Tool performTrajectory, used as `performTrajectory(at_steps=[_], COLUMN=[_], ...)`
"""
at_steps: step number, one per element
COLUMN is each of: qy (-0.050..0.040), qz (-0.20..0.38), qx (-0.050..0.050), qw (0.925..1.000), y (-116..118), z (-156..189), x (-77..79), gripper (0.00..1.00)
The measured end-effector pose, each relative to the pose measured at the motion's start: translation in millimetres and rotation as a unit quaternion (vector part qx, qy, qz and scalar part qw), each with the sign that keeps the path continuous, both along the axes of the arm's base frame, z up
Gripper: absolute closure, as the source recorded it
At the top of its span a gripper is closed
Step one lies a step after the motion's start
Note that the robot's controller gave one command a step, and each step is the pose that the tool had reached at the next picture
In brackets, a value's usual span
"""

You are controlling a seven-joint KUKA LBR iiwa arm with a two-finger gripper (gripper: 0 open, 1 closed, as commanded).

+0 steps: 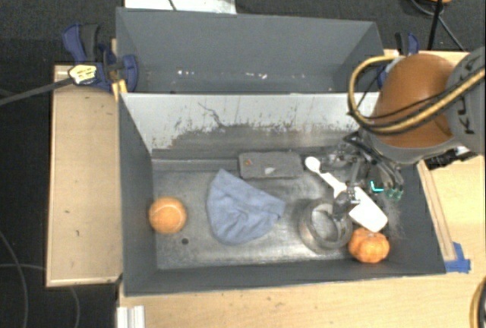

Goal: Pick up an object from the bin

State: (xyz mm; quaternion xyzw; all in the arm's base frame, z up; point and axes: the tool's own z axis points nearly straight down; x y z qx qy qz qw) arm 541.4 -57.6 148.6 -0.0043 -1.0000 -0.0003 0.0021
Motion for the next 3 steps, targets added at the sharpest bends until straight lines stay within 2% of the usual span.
performTrajectory(at_steps=[1, 2, 3], qy=[-0.0037, -0.0077, -0.0069], qz=[0.001, 0.083, 0.129], qx=[0.0, -0.001, 0.0], qw=[1.0, 0.9965, 0.9916], y=[0, 7, 1], z=[3, -37, -77], x=[1.9, -8.2, -28.3], gripper=[0.0, 0.0, 0.0])
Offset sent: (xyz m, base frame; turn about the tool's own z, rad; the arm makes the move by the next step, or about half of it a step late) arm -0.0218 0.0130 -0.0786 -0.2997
